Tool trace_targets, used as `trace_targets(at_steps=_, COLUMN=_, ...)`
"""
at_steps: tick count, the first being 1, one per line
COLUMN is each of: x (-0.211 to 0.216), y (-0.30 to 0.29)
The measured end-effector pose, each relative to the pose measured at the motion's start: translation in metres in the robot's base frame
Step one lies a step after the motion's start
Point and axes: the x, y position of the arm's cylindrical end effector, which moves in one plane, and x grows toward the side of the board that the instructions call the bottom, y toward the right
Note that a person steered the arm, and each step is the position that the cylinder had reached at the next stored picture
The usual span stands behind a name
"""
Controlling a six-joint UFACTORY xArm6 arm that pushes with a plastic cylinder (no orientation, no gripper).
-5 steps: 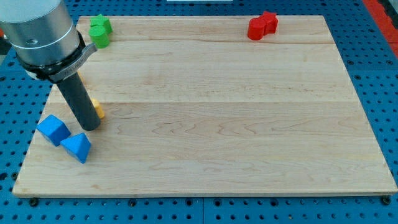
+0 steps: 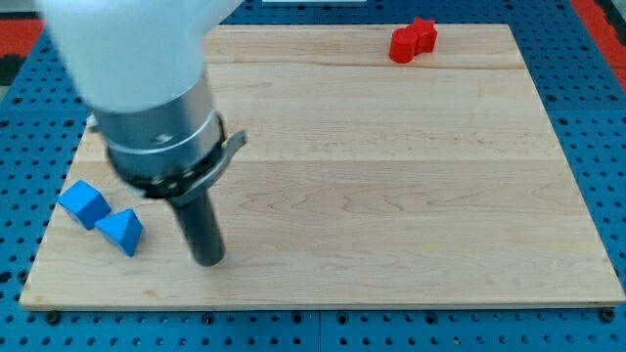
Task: Push blue triangle into blue cube
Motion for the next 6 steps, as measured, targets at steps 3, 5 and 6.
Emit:
trace_targets(at_steps=3, x=-0.024, y=-0.106)
trace_targets(at_steps=5, x=-0.021, y=-0.123)
trace_targets(at_steps=6, x=-0.021, y=-0.140)
